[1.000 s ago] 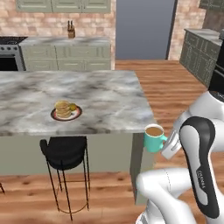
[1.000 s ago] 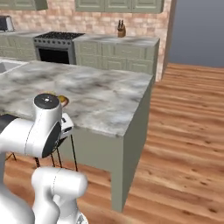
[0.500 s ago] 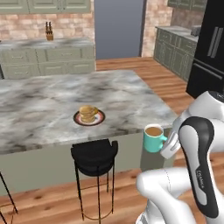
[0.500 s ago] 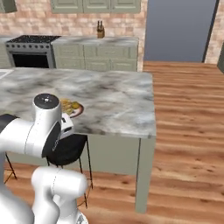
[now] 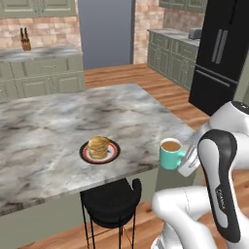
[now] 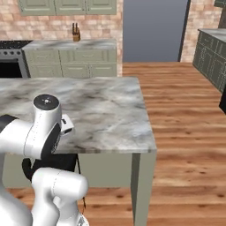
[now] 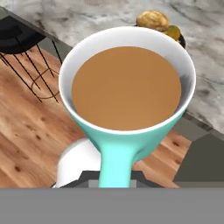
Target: Pick up the brewed coffee from the coffee machine and place it next to the breakfast plate on the dining counter.
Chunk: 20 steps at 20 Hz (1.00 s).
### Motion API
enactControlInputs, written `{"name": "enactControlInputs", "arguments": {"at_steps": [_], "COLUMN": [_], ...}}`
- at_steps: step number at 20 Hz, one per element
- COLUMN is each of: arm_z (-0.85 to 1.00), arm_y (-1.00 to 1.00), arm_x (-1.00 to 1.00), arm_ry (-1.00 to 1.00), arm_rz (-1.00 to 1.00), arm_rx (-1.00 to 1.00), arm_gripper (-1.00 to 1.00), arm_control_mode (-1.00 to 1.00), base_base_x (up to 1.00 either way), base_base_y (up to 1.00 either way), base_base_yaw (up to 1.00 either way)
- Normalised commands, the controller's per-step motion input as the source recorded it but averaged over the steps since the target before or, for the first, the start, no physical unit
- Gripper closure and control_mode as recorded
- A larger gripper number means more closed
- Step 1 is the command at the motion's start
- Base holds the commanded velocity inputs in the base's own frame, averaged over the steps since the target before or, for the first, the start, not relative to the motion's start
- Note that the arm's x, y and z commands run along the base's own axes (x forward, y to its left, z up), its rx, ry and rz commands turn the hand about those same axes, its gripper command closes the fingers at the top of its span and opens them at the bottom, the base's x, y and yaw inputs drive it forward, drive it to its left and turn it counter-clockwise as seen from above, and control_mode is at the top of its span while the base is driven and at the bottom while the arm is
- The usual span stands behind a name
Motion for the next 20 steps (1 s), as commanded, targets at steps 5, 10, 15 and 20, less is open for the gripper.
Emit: {"name": "enactControlInputs", "arguments": {"at_steps": [5, 10, 15, 20], "arm_z": [0.00, 0.00, 0.00, -0.14], "arm_y": [0.00, 0.04, 0.00, 0.00], "arm_x": [0.00, 0.55, 0.79, 0.70], "arm_ry": [0.00, -0.05, -0.01, 0.00], "arm_rz": [0.00, -0.05, -0.08, -0.04], "arm_rx": [0.00, 0.00, 0.00, 0.00], "arm_gripper": [1.00, 1.00, 1.00, 1.00], "arm_control_mode": [1.00, -1.00, -1.00, -1.00], "base_base_x": [0.70, 0.14, 0.00, 0.00], "base_base_y": [0.30, 0.05, 0.00, 0.00], "base_base_yaw": [-0.13, -0.02, 0.00, 0.00]}}
